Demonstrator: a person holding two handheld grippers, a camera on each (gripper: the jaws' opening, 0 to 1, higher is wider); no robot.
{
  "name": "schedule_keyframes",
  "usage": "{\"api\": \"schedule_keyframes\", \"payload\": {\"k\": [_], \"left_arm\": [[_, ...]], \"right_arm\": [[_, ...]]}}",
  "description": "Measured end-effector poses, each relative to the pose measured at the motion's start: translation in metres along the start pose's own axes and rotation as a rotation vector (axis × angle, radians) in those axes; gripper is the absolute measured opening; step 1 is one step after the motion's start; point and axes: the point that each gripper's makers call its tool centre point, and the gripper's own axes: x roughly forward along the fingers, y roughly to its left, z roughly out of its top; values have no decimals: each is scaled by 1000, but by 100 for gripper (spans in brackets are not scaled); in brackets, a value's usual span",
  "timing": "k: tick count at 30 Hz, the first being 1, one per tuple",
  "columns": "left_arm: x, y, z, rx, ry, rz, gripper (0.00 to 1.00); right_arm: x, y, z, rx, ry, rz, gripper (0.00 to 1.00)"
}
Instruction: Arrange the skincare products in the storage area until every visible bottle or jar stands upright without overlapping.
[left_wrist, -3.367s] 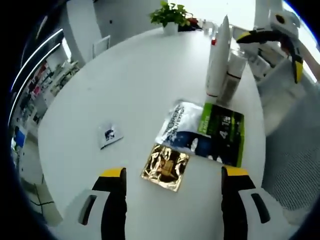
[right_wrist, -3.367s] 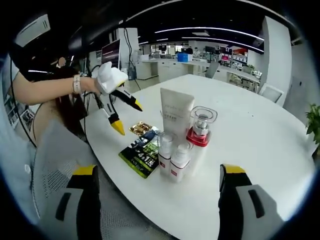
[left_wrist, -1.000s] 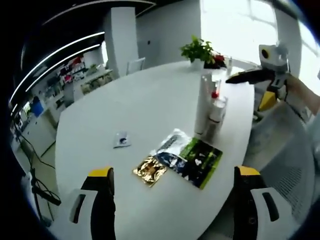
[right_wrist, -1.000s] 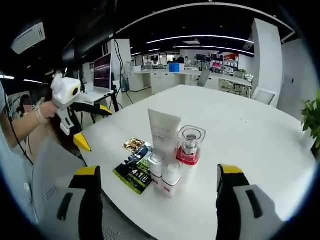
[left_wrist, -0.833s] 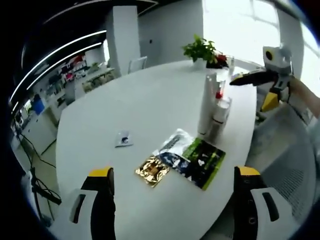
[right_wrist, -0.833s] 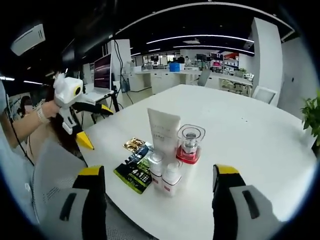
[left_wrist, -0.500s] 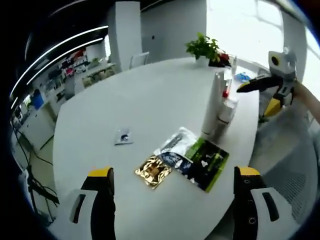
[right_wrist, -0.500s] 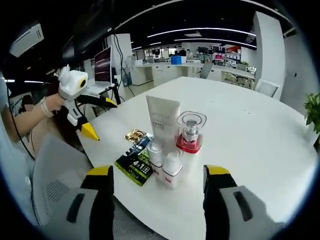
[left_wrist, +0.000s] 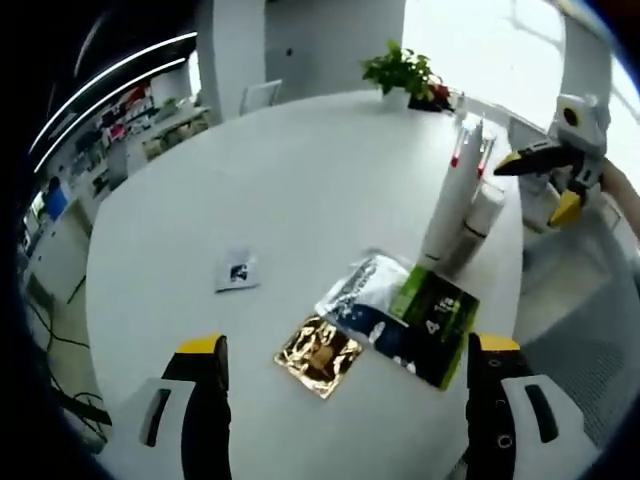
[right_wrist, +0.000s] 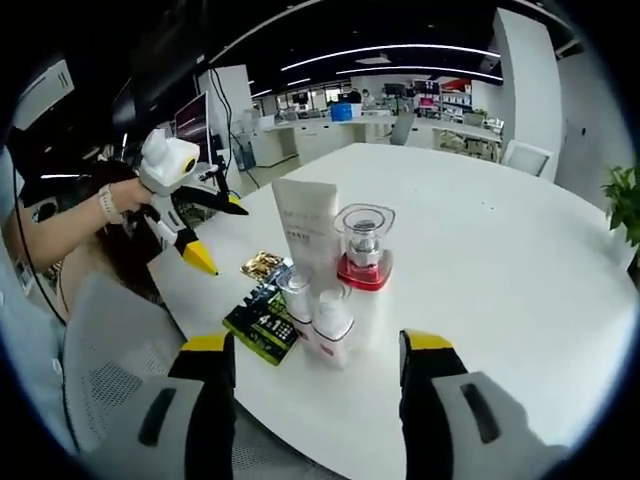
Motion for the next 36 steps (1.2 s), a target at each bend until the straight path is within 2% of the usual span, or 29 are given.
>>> {"api": "schedule_keyframes", "payload": {"k": [3, 6, 9, 14, 18, 22, 27, 30, 36], "left_arm": [[11, 4, 8, 9, 16, -7, 97], [23, 11, 16, -16, -8, -29, 96], [31, 20, 25, -48, -17, -6, 94], [45, 50, 25, -54, 4, 66, 91], [55, 72, 26, -97, 21, 117, 83], [65, 83, 24, -90, 52, 126, 84], [76, 99, 24, -98, 81, 157, 76], [81, 102, 25, -102, 91, 158, 73], [91, 113, 24, -109, 128, 175, 69]], "right_arm": [[1, 1, -2, -10, 20, -1, 68], [2, -1, -3, -17, 34, -14, 69], [3, -1, -2, -8, 36, -11, 69], [4, -1, -2, 2, 40, -9, 69], [7, -2, -4, 10, 46, -6, 69], [9, -4, -7, 21, 48, -10, 68], [9, -7, -9, 34, 51, -18, 68], [8, -9, -8, 70, 36, -16, 68], [7, -9, -9, 81, 34, -17, 68]]}}
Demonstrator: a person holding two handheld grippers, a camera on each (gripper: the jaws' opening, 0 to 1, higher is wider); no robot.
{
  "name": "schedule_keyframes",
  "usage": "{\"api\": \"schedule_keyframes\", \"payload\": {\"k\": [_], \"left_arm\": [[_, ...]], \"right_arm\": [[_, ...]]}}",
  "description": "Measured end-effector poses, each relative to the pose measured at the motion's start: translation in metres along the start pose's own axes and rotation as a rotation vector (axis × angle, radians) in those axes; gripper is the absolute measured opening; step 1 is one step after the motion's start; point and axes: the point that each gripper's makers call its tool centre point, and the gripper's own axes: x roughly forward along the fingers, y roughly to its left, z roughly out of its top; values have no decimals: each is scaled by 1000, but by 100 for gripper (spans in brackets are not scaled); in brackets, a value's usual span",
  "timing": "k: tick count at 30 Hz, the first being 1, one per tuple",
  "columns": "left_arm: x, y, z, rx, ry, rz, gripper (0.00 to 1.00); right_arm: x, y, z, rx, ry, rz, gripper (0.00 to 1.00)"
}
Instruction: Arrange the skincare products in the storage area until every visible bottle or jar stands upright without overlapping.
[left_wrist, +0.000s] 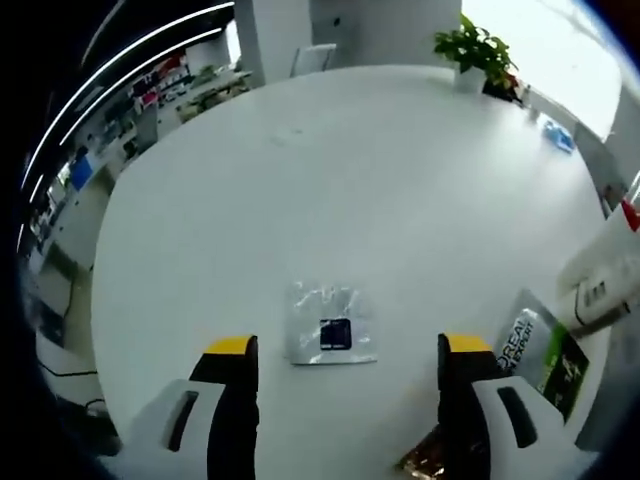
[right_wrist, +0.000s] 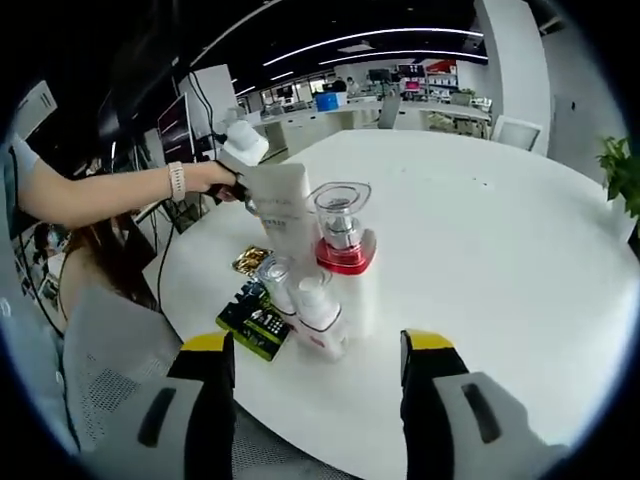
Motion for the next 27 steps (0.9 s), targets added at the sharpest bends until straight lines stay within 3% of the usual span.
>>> {"api": "schedule_keyframes", "payload": {"k": [7, 18, 20, 27], "left_arm": [[9, 2, -1, 5, 22, 16, 61], [13, 5, -4, -24, 24, 14, 57], [14, 4, -6, -71, 30, -8, 55], [14, 6, -2, -50, 34, 1, 54]], "right_arm": [[0, 0, 3, 70, -38, 30, 67], [2, 1, 3, 74, -32, 33, 66], [4, 2, 2, 73, -29, 36, 66], [3, 5, 3, 67, -27, 42, 66]]}}
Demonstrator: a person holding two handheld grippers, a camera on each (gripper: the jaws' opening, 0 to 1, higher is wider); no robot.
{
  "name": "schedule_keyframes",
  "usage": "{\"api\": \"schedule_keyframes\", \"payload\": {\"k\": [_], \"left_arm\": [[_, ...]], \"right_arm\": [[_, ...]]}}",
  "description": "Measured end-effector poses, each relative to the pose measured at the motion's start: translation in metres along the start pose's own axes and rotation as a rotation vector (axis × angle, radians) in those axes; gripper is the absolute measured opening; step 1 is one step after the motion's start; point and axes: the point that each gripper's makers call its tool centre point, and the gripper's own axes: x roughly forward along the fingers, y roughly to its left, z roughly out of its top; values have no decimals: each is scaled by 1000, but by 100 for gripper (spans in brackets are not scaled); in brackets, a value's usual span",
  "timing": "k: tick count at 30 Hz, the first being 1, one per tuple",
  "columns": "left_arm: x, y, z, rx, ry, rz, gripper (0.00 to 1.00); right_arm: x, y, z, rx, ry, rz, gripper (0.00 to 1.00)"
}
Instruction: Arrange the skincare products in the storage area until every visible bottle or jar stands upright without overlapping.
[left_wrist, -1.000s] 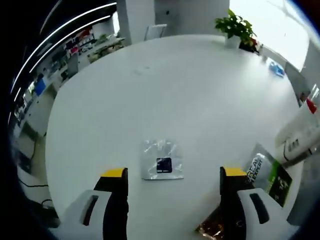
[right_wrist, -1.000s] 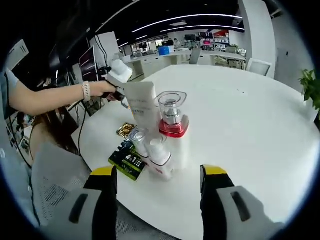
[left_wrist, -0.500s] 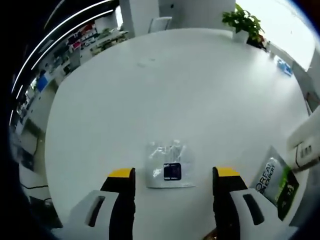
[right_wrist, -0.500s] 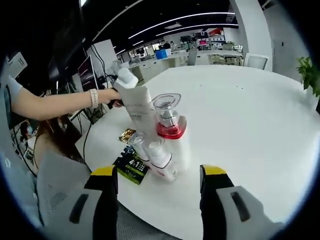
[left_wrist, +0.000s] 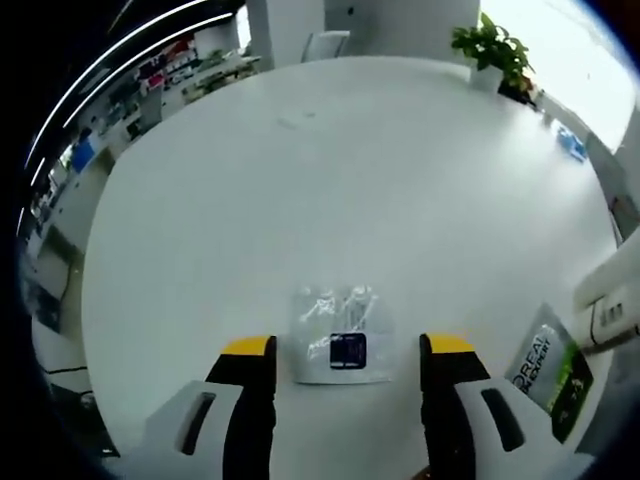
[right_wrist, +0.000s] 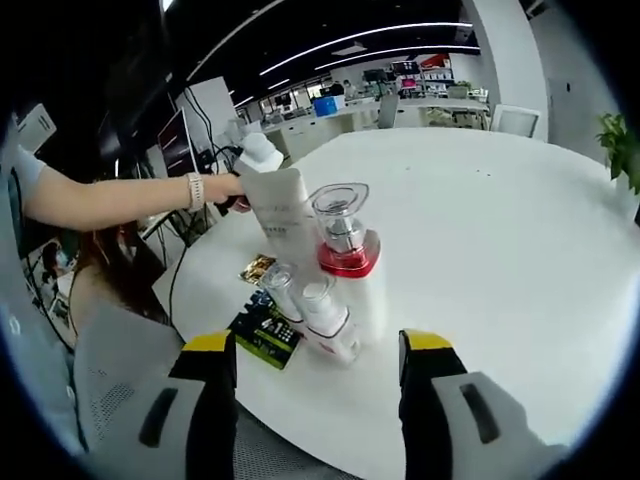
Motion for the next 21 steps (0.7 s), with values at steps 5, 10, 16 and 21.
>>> {"api": "schedule_keyframes", "payload": {"k": [5, 10, 16, 21], "left_arm": [[0, 5, 1, -18, -5, 11, 47], [0, 5, 1, -21, -3, 13, 43], [0, 2, 2, -19, -3, 12, 37], [-1, 2, 1, -27, 2, 16, 37]], "right_arm": [[-1, 0, 1, -5, 1, -2, 66], [-1, 2, -1, -7, 7, 1, 66], [-1, 1, 1, -15, 7, 2, 66], [-2, 2, 3, -22, 9, 2, 66]]}}
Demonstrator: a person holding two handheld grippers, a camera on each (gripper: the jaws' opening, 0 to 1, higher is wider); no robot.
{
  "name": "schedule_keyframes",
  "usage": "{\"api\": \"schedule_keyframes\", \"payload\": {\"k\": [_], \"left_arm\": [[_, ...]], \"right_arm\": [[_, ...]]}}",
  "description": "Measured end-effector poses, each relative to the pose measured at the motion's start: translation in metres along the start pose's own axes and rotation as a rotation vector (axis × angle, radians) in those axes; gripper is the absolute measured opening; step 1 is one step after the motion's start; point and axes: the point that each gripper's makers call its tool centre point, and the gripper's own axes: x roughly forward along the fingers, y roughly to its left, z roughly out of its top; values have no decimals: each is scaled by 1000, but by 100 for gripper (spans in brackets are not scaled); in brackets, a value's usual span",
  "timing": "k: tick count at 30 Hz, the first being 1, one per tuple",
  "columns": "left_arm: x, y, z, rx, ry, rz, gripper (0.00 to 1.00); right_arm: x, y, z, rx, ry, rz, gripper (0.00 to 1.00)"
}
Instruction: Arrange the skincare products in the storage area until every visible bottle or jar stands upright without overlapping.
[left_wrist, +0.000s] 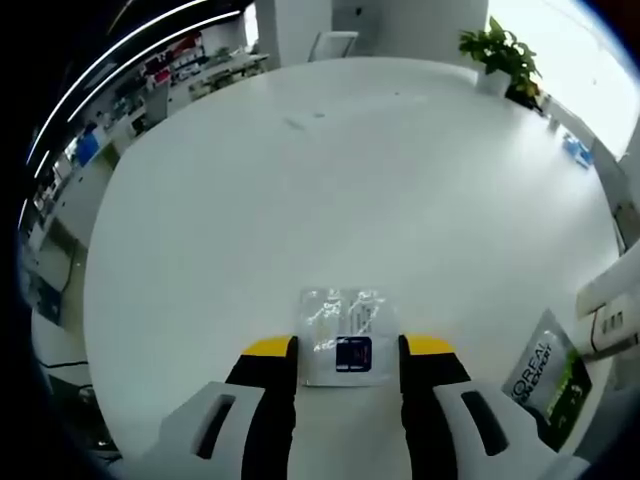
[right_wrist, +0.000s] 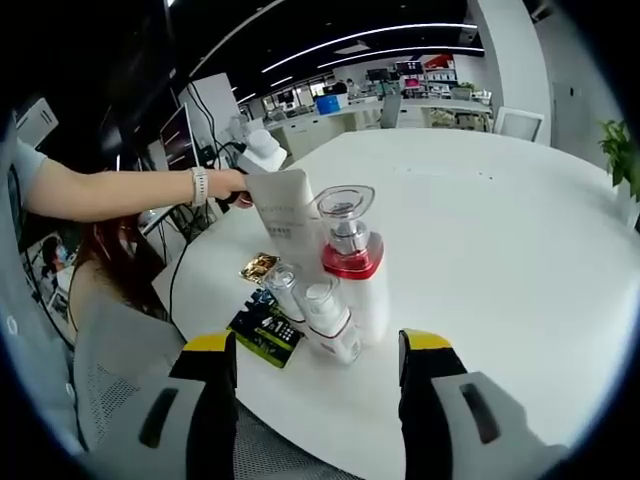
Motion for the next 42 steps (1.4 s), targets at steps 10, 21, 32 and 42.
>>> {"api": "schedule_keyframes", "payload": {"k": [10, 21, 32, 42], "left_arm": [[-8, -3, -9, 1, 11, -2, 37], [-23, -9, -13, 3, -12, -10, 37], [-39, -16, -25, 14, -28, -18, 37], [-55, -21, -31, 40, -44, -20, 37]], "right_arm": [[-1, 4, 1, -12, 0, 4, 66], [-3, 11, 1, -31, -3, 9, 67], [-7, 12, 6, -48, -34, -8, 80], [-10, 18, 8, -75, -39, -3, 86]]}}
